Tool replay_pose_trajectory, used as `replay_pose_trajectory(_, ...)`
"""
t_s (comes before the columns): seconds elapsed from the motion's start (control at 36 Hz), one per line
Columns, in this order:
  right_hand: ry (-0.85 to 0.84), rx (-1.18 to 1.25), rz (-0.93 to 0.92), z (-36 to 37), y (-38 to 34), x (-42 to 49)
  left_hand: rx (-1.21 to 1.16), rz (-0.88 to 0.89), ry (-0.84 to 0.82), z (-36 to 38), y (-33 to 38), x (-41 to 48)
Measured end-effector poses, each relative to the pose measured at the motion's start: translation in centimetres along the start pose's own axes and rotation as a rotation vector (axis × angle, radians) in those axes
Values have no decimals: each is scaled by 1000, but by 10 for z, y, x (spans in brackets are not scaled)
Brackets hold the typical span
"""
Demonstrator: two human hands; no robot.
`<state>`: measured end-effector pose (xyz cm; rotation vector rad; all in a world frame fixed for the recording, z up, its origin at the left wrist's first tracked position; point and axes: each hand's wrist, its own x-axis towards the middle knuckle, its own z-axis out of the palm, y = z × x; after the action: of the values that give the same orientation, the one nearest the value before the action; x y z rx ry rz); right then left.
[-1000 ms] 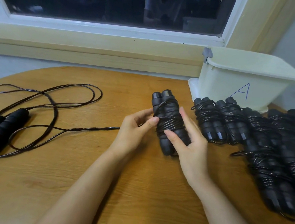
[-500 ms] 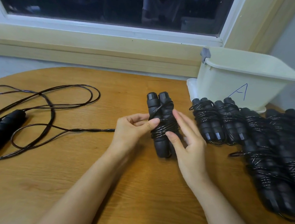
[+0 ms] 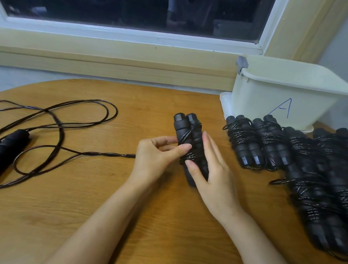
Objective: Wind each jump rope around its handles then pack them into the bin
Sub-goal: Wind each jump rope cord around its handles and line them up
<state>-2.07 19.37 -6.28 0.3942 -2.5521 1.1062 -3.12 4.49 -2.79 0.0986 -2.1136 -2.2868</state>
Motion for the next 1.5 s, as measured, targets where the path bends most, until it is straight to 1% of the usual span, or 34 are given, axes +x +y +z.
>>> replay_pose_trajectory(0.17,-25,46,42,-2,1,1,65,46,-63,-2,-2,1)
replay_pose_trajectory(0.25,-9,15,57,-1,1,0,65,51,-81,0,-5,0)
replay_pose_trajectory(0.33,44,-71,66,2,1,0,83,79,-95,1,-8,1)
replay_pose_trajectory(0.47,185,-207,48,4,1,0,106,149,-122,2,-12,3)
replay_pose_trajectory(0.67,224,-221,20,3,7,0,103,194,-139,2,-15,6)
replay_pose_trajectory(0.83,278,-71,36,-2,3,2,130,226,-174,2,-14,5)
replay_pose_trajectory(0.92,300,-40,3,-1,4,2,122,227,-162,0,-16,6)
replay_pose_trajectory(1.08,339,120,35,0,2,1,107,222,-138,-1,-18,7)
replay_pose_trajectory(1.36,300,281,106,1,3,0,147,278,-68,-1,-13,7)
replay_pose_trajectory(1.5,263,434,143,2,-2,-2,161,276,-48,-2,-18,11)
